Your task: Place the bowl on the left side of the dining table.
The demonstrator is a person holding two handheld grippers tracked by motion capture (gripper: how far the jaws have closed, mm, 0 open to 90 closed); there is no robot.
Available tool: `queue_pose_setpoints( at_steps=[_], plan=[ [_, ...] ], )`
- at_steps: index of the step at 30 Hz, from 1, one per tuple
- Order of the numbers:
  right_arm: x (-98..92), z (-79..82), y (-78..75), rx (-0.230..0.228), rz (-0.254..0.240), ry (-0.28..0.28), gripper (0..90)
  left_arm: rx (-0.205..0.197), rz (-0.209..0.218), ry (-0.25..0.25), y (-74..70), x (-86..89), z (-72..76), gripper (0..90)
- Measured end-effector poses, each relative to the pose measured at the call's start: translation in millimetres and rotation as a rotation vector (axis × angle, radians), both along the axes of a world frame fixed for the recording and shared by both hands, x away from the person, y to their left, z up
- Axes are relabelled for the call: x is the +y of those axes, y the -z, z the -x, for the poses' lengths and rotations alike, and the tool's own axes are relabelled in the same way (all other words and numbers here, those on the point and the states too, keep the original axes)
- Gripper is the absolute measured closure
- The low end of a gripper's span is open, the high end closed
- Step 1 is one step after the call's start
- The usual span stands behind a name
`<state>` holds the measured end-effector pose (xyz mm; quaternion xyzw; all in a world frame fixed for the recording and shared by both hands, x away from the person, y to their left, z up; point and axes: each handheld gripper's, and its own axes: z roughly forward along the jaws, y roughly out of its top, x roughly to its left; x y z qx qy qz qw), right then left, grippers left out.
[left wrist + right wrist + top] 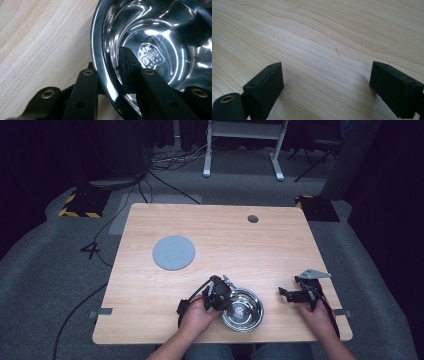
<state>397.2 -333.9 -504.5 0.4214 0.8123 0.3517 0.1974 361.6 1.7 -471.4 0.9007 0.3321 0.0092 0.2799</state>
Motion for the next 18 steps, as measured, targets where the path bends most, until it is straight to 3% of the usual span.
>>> queue_pose_setpoints(
  at_steps=[3, 6, 9, 11, 13, 14, 15, 18],
  plan=[
    [0.0, 0.0, 0.0, 0.0, 0.0, 0.0, 11.7, 0.006, 0.014, -0.006, -3.1, 2.3, 0.7, 79.6],
    [0.0, 0.0, 0.0, 0.0, 0.0, 0.0, 11.7, 0.014, 0.103, 0.033, -9.6, 9.5, -1.5, 84.9],
    [0.0, 0.0, 0.0, 0.0, 0.0, 0.0, 11.7, -0.036, 0.075, 0.02, -18.0, 9.2, 4.6, 86.2],
    [0.0, 0.0, 0.0, 0.0, 0.001, 0.0, 11.7, -0.026, 0.106, 0.027, -19.5, 10.0, 4.9, 86.1],
    [0.0, 0.0, 0.0, 0.0, 0.0, 0.0, 11.7, -0.016, 0.102, 0.013, -23.3, 11.7, 6.6, 86.2],
    [0.0, 0.0, 0.0, 0.0, 0.001, 0.0, 11.7, -0.023, 0.106, 0.002, -24.4, 11.2, 7.6, 86.2],
    [0.0, 0.0, 0.0, 0.0, 0.0, 0.0, 11.8, -0.051, 0.105, 0.021, -26.0, 12.3, 6.3, 86.2],
    [0.0, 0.0, 0.0, 0.0, 0.0, 0.0, 11.7, -0.045, 0.119, 0.019, -27.1, 14.3, 5.8, 86.3]
  ],
)
